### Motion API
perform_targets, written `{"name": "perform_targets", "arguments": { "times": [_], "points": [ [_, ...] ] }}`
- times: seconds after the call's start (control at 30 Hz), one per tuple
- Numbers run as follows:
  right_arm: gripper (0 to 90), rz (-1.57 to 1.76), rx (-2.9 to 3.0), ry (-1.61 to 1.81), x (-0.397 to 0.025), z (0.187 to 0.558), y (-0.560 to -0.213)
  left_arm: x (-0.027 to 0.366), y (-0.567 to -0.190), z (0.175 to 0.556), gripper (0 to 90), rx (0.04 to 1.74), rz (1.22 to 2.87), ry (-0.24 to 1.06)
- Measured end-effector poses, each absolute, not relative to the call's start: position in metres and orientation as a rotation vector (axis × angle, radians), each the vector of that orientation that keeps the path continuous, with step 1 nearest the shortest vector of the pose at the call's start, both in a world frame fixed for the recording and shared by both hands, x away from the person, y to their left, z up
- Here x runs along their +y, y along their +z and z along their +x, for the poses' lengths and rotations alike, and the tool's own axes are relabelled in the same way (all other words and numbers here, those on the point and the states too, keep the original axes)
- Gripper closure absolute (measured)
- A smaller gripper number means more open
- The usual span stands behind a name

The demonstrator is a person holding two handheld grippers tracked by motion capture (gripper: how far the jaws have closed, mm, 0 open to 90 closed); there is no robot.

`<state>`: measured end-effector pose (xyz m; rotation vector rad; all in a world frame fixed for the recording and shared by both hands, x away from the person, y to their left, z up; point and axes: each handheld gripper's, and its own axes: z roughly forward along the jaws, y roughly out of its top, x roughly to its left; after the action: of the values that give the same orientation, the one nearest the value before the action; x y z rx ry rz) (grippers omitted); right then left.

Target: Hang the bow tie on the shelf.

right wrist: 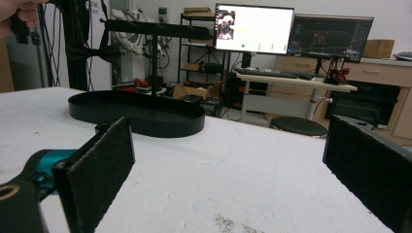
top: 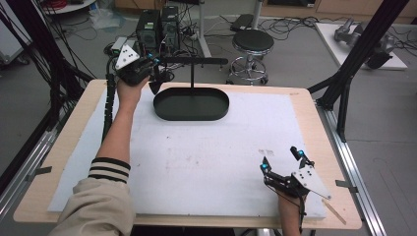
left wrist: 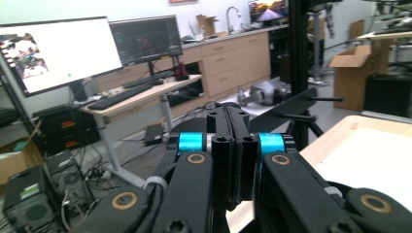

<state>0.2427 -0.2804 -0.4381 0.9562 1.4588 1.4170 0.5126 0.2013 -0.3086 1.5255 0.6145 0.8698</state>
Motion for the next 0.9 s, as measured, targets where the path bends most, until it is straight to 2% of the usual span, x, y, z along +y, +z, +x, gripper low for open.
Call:
{"name": "perform_targets", "arguments": {
  "times": [0.27,0.3,0.37,0.4,0.53,0.67,0.9],
  "points": [
    [3.7,0.941,1.465,1.412,-0.278,0.243,-0.438,0.207,-0.317,0.518,86.8,0.675,1.544,0.910],
    [3.7,0.946,1.465,1.413,-0.277,0.243,-0.438,0.207,-0.317,0.518,82.2,0.675,1.544,0.910],
    [3.7,0.947,1.465,1.413,-0.277,0.243,-0.438,0.210,-0.317,0.517,61.6,0.712,1.514,0.921],
    [3.7,0.947,1.464,1.414,-0.277,0.243,-0.438,0.211,-0.316,0.517,55.0,0.721,1.498,0.917],
    [3.7,0.946,1.464,1.415,-0.276,0.242,-0.438,0.215,-0.314,0.513,38.6,0.730,1.465,0.930],
    [3.7,0.938,1.458,1.415,-0.277,0.242,-0.437,0.218,-0.308,0.504,26.1,0.720,1.445,0.919],
    [3.7,0.943,1.451,1.418,-0.278,0.241,-0.438,0.231,-0.299,0.473,22.0,0.689,1.385,0.884]
  ]
}}
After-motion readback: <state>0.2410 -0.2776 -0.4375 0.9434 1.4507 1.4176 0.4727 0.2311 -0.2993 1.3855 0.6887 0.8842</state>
